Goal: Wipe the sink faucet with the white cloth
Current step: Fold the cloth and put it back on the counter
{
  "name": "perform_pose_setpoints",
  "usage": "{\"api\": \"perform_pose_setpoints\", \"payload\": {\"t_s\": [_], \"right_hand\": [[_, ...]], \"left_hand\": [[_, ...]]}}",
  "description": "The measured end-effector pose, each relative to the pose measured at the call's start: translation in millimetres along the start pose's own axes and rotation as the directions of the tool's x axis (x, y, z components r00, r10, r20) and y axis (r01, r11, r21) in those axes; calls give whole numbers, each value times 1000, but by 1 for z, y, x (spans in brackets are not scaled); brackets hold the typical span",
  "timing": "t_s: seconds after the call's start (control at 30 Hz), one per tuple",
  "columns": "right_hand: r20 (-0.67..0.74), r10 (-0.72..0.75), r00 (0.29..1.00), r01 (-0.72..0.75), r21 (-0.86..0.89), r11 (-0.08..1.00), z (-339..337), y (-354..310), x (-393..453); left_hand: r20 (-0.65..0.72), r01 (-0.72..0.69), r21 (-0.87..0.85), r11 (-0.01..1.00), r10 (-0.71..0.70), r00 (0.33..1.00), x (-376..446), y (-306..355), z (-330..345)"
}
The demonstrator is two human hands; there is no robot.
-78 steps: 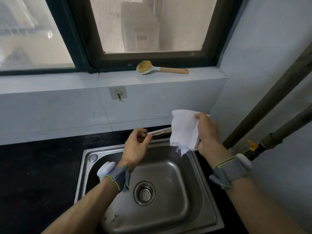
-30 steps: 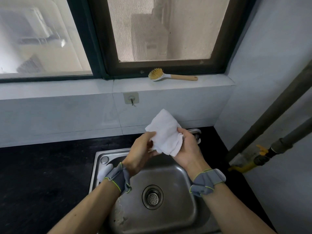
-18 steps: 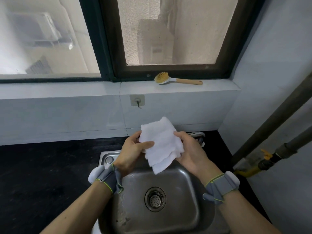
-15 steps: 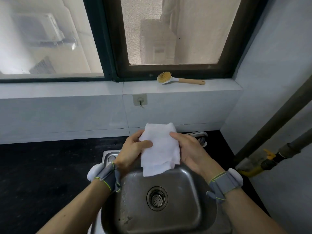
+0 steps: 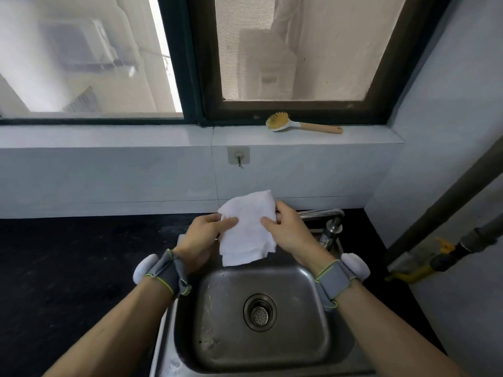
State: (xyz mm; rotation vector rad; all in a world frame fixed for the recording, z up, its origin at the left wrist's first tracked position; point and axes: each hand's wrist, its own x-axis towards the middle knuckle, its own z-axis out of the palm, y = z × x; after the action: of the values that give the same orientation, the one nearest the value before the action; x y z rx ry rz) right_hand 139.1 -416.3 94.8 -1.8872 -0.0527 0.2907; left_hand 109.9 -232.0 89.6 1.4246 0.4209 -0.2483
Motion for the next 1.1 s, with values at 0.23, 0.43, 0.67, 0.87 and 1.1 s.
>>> {"api": "perform_pose_setpoints", "payload": {"t_s": [0.23,0.43,0.67,0.87,1.1], "right_hand": [[-42,-32,999,28,-112,993,39,-2,14],[2,-18,1000,18,-189,982,99,-10,21],[121,54,991,-11,-334,943,161,0,33],[216,161,963,-88,-313,946,216,29,31],[200,250,947,-193,-264,945,261,63,29]], "left_hand": [[-80,-73,158,985,86,993,-4,-7,-45],[-364,-48,444,895,230,903,-6,-20,-84],[-378,84,630,772,210,902,-18,-42,-130],[-437,168,625,762,163,884,-20,-74,-176],[-510,223,562,796,121,851,-24,-95,-212]]}}
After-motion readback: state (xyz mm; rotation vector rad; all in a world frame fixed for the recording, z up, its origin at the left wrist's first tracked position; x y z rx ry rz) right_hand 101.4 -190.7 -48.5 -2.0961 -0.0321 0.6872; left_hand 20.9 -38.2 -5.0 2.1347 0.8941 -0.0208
